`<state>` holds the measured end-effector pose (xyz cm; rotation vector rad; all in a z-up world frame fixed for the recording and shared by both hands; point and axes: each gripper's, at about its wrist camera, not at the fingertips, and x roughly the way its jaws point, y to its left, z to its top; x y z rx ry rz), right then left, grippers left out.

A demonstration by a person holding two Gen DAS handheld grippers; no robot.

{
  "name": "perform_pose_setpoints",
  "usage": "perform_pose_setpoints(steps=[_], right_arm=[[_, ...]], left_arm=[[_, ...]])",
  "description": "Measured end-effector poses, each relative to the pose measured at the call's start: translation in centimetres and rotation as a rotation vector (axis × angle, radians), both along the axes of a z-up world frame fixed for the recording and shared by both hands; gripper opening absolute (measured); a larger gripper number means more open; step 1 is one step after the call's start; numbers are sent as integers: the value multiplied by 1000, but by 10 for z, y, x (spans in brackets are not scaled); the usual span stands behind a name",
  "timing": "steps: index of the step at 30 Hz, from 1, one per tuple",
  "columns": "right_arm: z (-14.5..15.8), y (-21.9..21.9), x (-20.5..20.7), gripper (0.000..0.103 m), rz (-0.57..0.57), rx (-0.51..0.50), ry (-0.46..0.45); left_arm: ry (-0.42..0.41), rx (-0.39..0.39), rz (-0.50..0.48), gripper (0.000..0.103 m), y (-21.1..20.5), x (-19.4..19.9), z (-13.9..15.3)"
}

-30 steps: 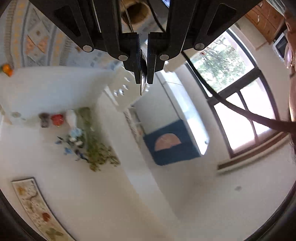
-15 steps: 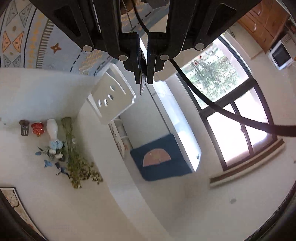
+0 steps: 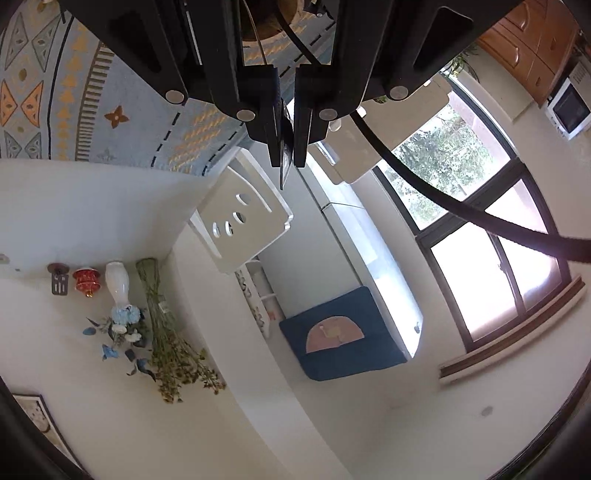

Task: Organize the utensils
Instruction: 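Lift the spoon and lower it into the wooden cup with the right tool, then open the right tool to release the spoon into the cup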

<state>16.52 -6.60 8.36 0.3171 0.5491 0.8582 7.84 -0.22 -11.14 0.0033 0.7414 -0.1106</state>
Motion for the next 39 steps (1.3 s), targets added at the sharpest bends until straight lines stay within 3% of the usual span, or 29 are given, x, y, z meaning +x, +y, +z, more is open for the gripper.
perform_pose_setpoints(steps=[10, 13, 14, 15, 22, 28, 34, 39], right_arm=[[-2, -7, -8, 6, -24, -22, 15], [3, -16, -12, 30, -25, -19, 23], [6, -21, -15, 43, -42, -12, 13], [10, -28, -19, 48, -58, 4, -5], [39, -71, -37, 49, -110, 64, -43], [43, -108, -49, 50, -172, 15, -38], [17, -169, -56, 50, -296, -75, 72], [-26, -216, -57, 50, -384, -148, 234]], left_arm=[[1, -4, 0, 99, 1, 1, 1], [3, -2, -1, 99, 1, 2, 1], [3, 0, 0, 99, 1, 2, 1], [2, -1, 0, 99, 1, 2, 1], [0, 4, 2, 99, 0, 2, 1], [-1, 8, 3, 99, -2, 0, 0], [-7, 24, 7, 99, -5, -1, 0], [-8, 31, 9, 99, -8, -3, 0]])
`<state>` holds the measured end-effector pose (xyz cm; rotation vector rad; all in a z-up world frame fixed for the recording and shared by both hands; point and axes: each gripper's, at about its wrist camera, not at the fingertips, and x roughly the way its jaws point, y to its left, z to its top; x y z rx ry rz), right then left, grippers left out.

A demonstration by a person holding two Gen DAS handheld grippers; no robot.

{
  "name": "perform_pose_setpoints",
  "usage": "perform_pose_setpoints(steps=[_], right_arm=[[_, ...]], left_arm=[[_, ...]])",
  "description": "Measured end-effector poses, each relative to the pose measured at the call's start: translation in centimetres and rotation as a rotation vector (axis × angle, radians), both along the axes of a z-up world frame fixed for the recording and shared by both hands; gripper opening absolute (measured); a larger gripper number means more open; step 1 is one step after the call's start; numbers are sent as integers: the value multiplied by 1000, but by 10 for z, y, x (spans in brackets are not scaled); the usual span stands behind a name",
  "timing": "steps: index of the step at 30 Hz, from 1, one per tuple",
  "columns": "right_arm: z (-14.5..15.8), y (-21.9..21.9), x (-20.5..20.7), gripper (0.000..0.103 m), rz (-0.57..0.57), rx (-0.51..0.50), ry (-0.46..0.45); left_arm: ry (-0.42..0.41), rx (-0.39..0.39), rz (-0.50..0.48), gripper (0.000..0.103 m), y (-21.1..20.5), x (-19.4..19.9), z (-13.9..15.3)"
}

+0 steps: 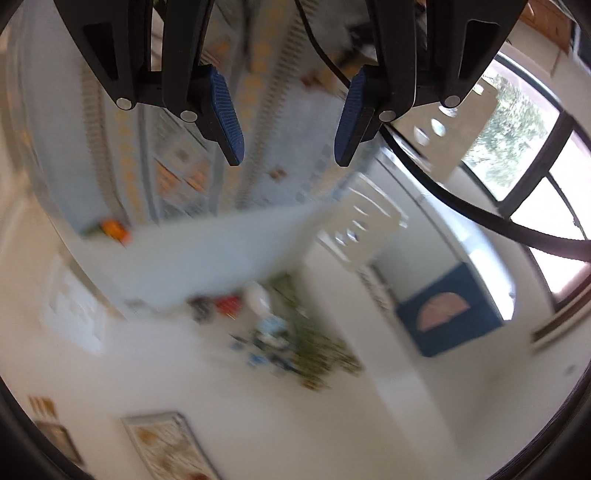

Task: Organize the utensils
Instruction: 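Move the open right tool back over the utensil pile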

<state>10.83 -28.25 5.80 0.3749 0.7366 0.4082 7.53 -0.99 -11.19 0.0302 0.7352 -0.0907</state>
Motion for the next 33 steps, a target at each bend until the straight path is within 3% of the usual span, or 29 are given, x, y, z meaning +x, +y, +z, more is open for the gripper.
perform_pose_setpoints(steps=[4, 10, 13, 16, 19, 23, 26, 33], right_arm=[[-32, -22, -2, 46, -55, -87, 109], [-71, -40, 4, 28, -78, -161, 229], [-88, -33, 5, 25, -44, -215, 274], [-124, -15, 12, 22, 54, -289, 418], [-143, -3, 9, 19, 102, -256, 439], [-142, 1, 18, 19, 82, -231, 389], [-152, 3, 31, 19, 89, -239, 420], [-164, 34, 21, 19, 262, -148, 509]], left_arm=[[3, -4, 0, 100, 0, -1, 0], [22, 10, 2, 99, -2, 3, -2], [22, 22, 4, 99, -4, 3, -2], [19, 31, 7, 100, -6, 1, -1], [18, 36, 8, 100, -8, 0, -2], [23, 31, 7, 100, -9, 1, -2], [23, 32, 7, 100, -9, 1, -2], [24, 26, 7, 100, -8, 1, -1]])
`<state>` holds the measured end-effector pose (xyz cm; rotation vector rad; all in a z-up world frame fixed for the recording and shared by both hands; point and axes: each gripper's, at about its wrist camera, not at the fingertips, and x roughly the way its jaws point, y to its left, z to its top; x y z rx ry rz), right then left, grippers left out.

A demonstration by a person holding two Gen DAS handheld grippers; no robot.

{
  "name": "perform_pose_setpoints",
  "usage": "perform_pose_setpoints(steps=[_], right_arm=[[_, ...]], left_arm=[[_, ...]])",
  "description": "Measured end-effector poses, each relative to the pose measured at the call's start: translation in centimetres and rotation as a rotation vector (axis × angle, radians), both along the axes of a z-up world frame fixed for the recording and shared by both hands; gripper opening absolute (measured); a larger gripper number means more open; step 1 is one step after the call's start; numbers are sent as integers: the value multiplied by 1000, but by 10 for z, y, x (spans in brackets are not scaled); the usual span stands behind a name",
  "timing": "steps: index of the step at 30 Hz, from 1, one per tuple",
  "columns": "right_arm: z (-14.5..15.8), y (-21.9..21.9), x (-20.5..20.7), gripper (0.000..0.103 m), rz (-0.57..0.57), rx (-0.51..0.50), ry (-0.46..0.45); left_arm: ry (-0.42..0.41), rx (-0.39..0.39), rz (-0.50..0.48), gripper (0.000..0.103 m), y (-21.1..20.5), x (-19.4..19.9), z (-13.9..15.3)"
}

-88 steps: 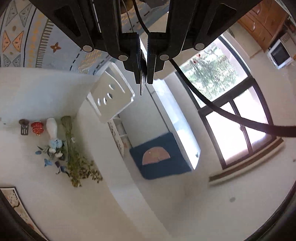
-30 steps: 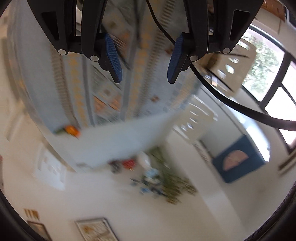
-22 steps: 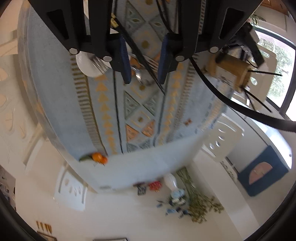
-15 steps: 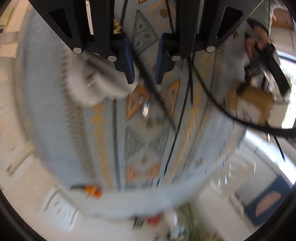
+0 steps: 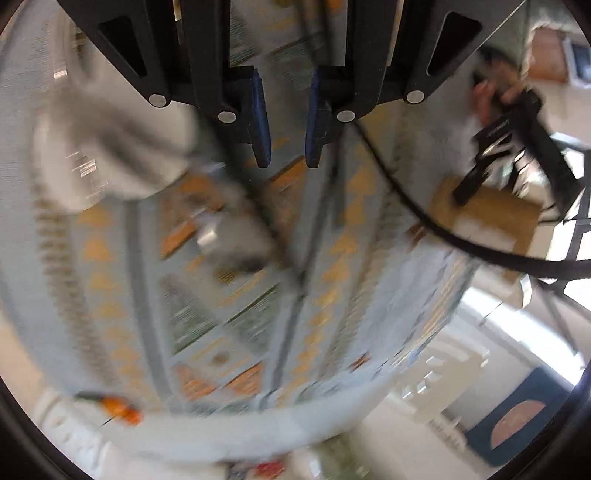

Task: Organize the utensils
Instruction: 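Move the open right tool back over the utensil pile, then grasp another silver spoon from the pile with the right tool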

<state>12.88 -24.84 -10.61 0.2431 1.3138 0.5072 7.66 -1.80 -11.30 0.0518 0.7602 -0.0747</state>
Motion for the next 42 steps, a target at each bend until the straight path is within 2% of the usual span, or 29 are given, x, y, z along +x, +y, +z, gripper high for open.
perform_pose_setpoints(steps=[1, 3, 6, 8, 10, 14, 16, 19, 20, 23, 27, 29, 32, 37, 40, 42], right_arm=[[-1, 4, -3, 19, 21, -3, 6], [6, 8, -7, 19, 37, -63, -42], [26, -2, -1, 19, -7, -122, -138], [32, -10, 9, 19, -47, -154, -167], [29, -18, 19, 19, -75, -165, -144], [4, -19, 30, 19, -75, -87, -23], [1, -14, 28, 19, -63, -94, -40], [4, 1, 22, 19, 3, -1, -6], [5, 8, 19, 19, 21, 1, 1], [15, 15, 17, 19, 34, -99, -69], [30, -2, 28, 19, -41, -228, -164], [26, 0, 34, 19, -25, -336, -171], [16, 6, 34, 19, 38, -373, -141], [4, 19, 34, 20, 102, -493, -173], [0, 22, 39, 33, 112, -488, -163], [-2, 26, 43, 48, 121, -487, -146]], left_arm=[[0, 0, 0, 100, 0, 0, 0], [0, -3, 0, 99, 2, 0, 0], [0, -5, 0, 99, 4, 1, 1], [0, -5, 0, 99, 4, 1, 2], [0, -6, 0, 99, 4, 1, 2], [3, -12, -1, 99, 5, 2, 1], [4, -15, -2, 99, 6, 3, 1], [5, -18, -3, 99, 9, 3, 1], [5, -17, -3, 100, 9, 3, 1], [5, -20, -3, 99, 11, 4, 1], [5, -22, -4, 99, 12, 4, 0], [5, -23, -4, 99, 13, 4, 0], [6, -26, -5, 99, 13, 3, 0], [6, -26, -5, 99, 13, 3, 0], [6, -27, -5, 99, 13, 3, 0], [7, -29, -6, 99, 14, 3, 0]])
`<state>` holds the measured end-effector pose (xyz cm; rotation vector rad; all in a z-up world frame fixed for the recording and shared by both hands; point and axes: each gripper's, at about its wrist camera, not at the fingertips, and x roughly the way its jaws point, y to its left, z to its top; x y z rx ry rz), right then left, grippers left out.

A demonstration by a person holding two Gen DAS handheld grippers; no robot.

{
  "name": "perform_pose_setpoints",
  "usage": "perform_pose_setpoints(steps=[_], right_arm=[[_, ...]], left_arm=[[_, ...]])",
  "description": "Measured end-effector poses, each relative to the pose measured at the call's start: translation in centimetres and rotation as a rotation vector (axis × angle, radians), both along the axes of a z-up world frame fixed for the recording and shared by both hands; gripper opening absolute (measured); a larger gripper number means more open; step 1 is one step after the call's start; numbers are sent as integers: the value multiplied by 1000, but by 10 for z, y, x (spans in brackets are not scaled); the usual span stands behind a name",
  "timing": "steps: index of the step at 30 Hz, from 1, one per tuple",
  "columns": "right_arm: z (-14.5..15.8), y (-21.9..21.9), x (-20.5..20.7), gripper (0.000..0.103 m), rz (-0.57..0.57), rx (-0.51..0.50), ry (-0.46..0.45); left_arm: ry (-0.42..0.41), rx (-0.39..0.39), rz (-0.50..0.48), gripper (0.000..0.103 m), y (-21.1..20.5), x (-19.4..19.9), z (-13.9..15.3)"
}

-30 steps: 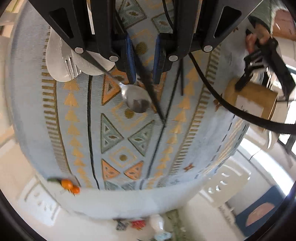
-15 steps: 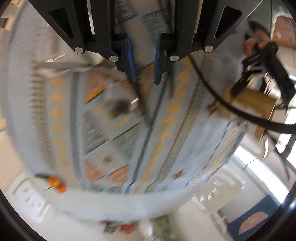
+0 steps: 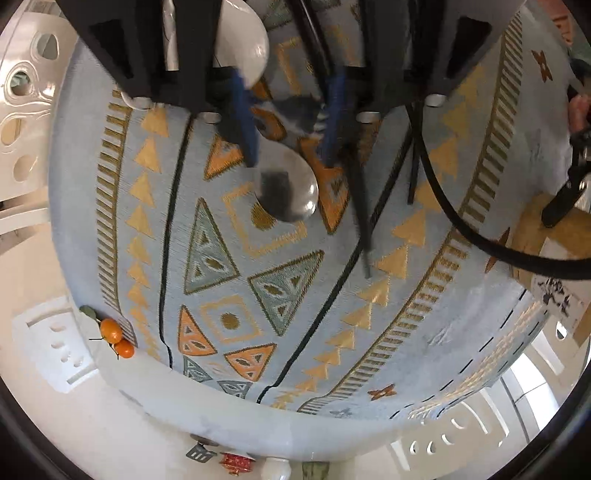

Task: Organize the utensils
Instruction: 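Grasp another silver spoon from the pile with the right tool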

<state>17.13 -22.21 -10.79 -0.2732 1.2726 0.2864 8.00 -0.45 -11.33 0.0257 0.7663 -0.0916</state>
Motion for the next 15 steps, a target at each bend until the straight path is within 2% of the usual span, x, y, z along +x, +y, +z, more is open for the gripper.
perform_pose_setpoints(steps=[9, 13, 15], right_arm=[[-4, 10, 8, 50, -16, 13, -3], [-6, 10, 20, 49, -9, 63, 17], [-4, 8, 25, 38, -8, 84, 18]], left_arm=[[2, -6, -2, 100, 2, 1, 0], [1, -4, -2, 100, 3, 1, -1], [1, -3, -2, 100, 3, 0, -1]])
